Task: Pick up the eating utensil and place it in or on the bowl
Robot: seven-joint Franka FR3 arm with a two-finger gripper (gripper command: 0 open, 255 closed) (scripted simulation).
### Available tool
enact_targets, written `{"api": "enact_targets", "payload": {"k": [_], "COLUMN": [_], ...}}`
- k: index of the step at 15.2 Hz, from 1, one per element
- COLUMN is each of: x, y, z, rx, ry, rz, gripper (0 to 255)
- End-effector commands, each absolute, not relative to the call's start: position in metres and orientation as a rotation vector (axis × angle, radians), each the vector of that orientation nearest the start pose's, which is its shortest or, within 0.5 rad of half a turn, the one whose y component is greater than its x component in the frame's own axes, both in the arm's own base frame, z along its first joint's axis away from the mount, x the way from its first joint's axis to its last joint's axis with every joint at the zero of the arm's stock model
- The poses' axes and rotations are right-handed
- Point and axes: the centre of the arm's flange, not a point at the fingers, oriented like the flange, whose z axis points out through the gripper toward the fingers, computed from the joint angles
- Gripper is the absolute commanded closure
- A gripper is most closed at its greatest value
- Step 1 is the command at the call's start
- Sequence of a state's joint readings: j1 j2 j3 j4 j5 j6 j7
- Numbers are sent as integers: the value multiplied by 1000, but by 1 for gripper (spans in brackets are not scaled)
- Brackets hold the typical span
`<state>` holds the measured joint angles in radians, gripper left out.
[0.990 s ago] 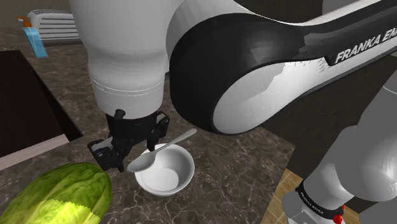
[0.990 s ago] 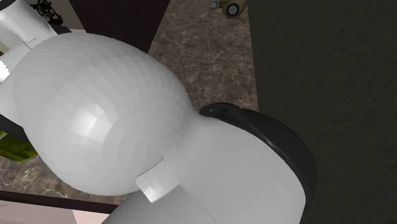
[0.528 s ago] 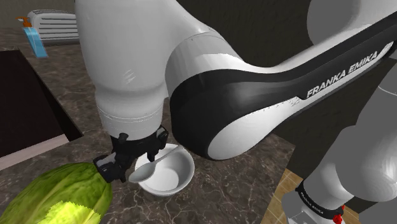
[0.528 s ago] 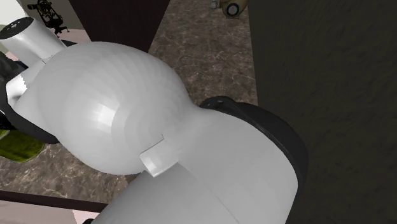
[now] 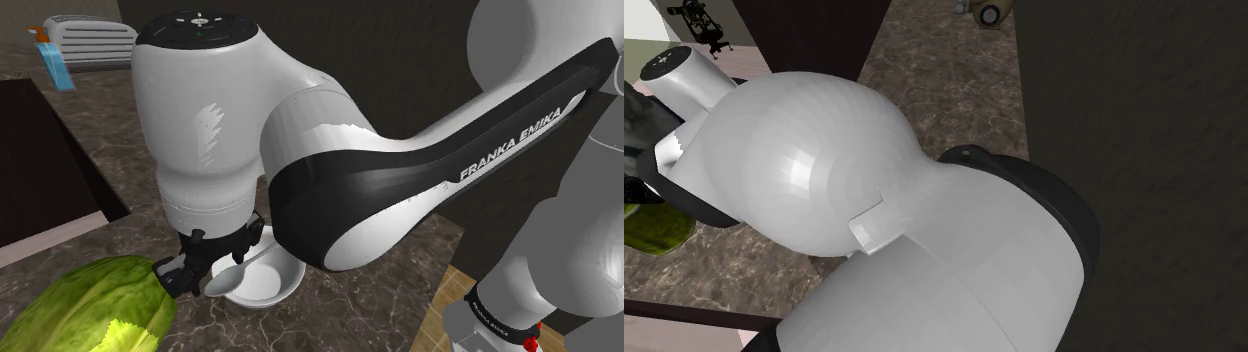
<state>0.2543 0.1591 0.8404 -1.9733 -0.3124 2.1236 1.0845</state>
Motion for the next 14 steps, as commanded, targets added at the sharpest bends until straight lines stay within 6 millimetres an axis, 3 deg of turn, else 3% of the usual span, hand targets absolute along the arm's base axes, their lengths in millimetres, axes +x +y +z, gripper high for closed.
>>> {"api": "enact_targets", "payload": {"k": [1,4,5,10,14], "x": [293,293,293,293,285], "y": [507,507,507,507,507], "z": [420,420,420,420,469], "rx": [-3146,-3146,-3146,-3146,-3146], "ry": [-251,-251,-251,-251,-251], "rz": [-250,-250,-250,-250,-250], "gripper": [255,255,0,0,0]}}
